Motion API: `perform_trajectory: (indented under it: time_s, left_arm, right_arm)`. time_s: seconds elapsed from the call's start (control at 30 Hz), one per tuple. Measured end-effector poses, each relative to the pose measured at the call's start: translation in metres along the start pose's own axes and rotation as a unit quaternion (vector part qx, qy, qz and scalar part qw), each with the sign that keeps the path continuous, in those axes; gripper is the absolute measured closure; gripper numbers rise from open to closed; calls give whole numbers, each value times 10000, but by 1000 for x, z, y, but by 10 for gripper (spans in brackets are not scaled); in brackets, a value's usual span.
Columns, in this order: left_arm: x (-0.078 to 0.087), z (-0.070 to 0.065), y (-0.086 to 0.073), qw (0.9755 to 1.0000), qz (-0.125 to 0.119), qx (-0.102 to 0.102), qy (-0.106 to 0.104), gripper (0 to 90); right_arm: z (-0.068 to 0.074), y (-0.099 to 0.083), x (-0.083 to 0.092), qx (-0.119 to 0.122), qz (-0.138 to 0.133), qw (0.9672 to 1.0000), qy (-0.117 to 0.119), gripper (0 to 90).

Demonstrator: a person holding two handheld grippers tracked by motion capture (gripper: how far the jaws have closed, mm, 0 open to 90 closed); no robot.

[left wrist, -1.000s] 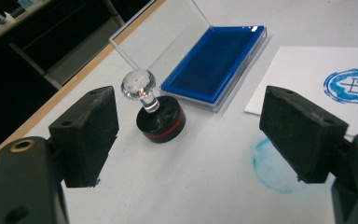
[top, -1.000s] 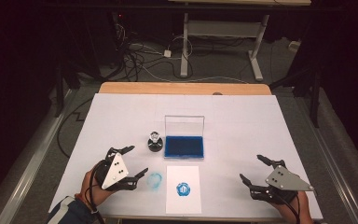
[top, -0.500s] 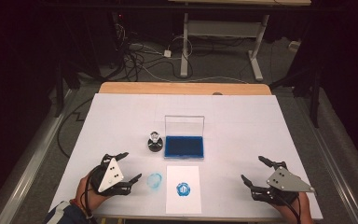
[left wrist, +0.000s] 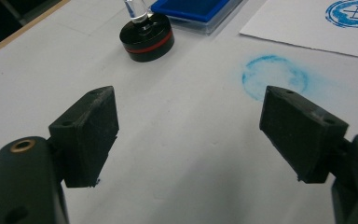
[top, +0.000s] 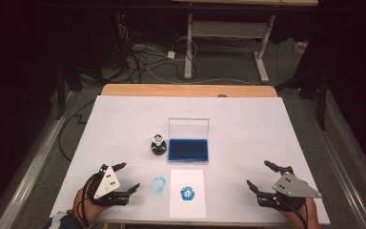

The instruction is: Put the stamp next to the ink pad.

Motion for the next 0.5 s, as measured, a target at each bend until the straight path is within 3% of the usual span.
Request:
perform_trajectory:
  time_s: [0.5]
  left_arm:
    - [-1, -1, -1, 9999, 25, -74, -140, 187]
  right_arm:
    - [2, 1, 1, 16, 42, 10000, -83, 201]
Point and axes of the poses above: each handheld gripper's, and its own axes: x roughly backward along the jaws, y roughly out of its top, z roughly to its left, the point moved 6 cm from there along -x, roughly forward along the jaws, and after that the axes turned 5 degrees about z, right-handed, at the moved point
